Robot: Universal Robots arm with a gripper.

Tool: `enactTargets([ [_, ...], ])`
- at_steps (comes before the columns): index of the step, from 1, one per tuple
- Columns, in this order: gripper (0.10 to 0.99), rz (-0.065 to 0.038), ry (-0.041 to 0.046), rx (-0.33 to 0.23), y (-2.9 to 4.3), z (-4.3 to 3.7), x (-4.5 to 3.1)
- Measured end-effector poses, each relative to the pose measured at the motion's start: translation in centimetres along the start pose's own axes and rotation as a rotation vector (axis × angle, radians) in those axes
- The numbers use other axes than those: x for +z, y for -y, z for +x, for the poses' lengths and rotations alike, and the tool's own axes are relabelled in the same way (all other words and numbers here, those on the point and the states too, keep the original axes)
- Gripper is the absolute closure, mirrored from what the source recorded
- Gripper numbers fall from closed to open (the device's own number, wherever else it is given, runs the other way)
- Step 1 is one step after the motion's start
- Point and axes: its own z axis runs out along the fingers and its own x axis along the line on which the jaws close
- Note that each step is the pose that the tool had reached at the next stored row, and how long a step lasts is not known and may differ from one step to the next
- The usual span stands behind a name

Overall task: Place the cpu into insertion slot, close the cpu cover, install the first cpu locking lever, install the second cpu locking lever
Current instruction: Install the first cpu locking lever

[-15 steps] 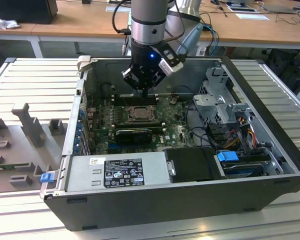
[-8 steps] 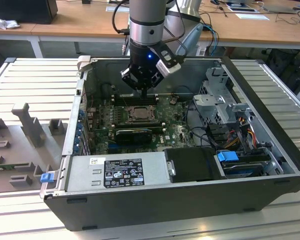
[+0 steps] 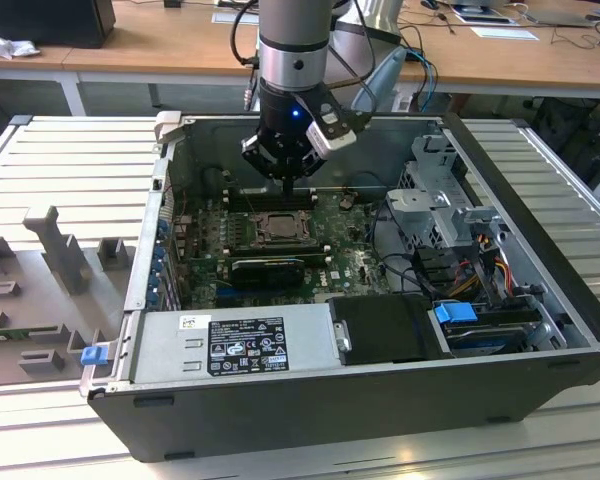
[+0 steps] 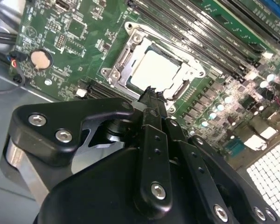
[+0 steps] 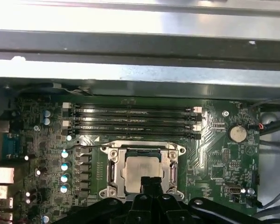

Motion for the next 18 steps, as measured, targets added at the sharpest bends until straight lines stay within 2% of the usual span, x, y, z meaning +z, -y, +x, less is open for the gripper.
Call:
enactTargets([
  [6,0.98,0.0,0.0002,0.001,-0.04,1.68,-0.04],
  [9,0.98,0.0,0.0003,0.001,-0.09,3.65,-0.07],
  [12,0.98,0.0,0.0003,0.001,-0.13,5.08,-0.08],
  [16,0.98,0.0,0.0004,0.001,-0.44,6.91,-0.08],
  [18,0.98,0.0,0.0002,0.001,-0.68,7.25,-0.06],
])
